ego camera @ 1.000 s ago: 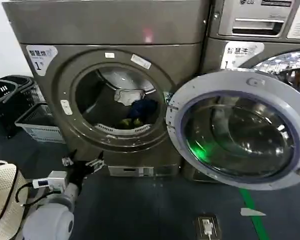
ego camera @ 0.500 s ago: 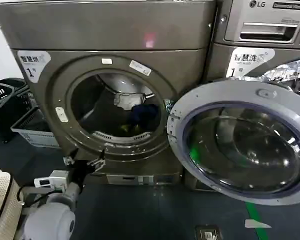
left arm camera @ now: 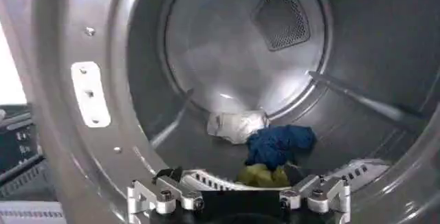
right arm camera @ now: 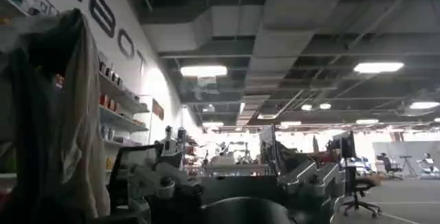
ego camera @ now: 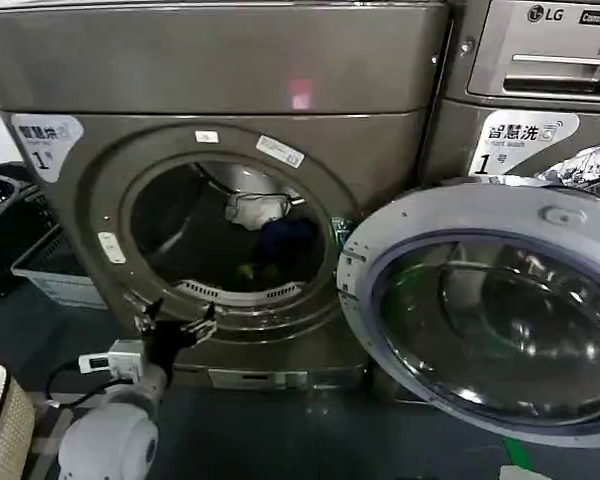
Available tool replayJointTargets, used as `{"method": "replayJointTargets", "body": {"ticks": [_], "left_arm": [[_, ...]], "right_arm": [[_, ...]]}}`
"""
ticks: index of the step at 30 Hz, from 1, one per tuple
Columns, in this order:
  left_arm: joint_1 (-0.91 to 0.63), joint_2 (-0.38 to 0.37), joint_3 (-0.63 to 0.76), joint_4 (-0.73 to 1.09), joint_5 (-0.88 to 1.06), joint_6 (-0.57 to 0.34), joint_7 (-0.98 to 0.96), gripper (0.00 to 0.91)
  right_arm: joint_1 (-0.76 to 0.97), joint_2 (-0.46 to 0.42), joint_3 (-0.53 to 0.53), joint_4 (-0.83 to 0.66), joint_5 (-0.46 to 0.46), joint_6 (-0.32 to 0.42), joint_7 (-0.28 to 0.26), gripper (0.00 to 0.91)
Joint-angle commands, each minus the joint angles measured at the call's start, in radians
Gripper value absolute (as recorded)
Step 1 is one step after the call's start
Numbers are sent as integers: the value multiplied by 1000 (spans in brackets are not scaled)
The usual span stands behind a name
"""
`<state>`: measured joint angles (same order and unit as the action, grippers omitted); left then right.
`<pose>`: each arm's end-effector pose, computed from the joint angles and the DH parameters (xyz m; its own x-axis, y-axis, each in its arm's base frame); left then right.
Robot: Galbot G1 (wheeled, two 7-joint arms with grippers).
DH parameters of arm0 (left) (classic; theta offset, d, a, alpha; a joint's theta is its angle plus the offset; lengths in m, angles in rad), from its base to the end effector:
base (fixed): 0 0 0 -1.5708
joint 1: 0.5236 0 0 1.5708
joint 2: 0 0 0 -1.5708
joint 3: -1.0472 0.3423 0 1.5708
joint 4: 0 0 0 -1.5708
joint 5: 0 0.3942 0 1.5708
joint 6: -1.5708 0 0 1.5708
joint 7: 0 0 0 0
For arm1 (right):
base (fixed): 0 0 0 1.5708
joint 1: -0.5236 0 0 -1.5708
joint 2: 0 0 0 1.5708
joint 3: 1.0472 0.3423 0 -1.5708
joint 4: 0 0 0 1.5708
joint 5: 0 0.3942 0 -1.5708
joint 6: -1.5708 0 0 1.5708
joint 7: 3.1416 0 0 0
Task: Grasp the clothes from the dryer.
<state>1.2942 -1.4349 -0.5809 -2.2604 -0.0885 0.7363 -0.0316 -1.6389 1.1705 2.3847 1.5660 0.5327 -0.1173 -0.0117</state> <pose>0.2728 0.0296 -0.1599 -0.9578 -0.0354 0.2852 -0.0146 0.9971 0.0748 -0.1884 -0.4820 -0.0780 0.0207 0.9330 -0.3592 0.9998 -0.0204 0.0045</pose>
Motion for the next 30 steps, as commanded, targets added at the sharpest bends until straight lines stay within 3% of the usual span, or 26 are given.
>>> {"method": "replayJointTargets", "body": {"ticks": [1, 13, 19, 21, 22, 25, 30], "left_arm": [[1, -1, 2, 2, 1, 49, 0, 907], [3, -4, 1, 5, -5, 49, 8, 907], [-34, -14, 6, 45, 95, 49, 109, 907], [-47, -12, 3, 57, 170, 49, 195, 907], [-54, -4, -9, 62, 354, 49, 409, 907], [-99, 21, -15, 74, 672, 45, 717, 907], [-207, 37, -11, 151, 1063, -152, 1001, 907]], "right_arm": [[-1, 0, 3, -4, -1, 2, 0, 907], [1, 4, -4, -6, -1, 21, 1, 907], [1, 4, -3, -8, -1, 34, -5, 907], [-1, 4, -4, -8, -2, 37, -5, 907], [-1, 4, -4, -8, -1, 37, -7, 907], [2, 2, -11, -1, -1, 37, -8, 907], [7, -1, -21, 8, 0, 37, -7, 907]]}}
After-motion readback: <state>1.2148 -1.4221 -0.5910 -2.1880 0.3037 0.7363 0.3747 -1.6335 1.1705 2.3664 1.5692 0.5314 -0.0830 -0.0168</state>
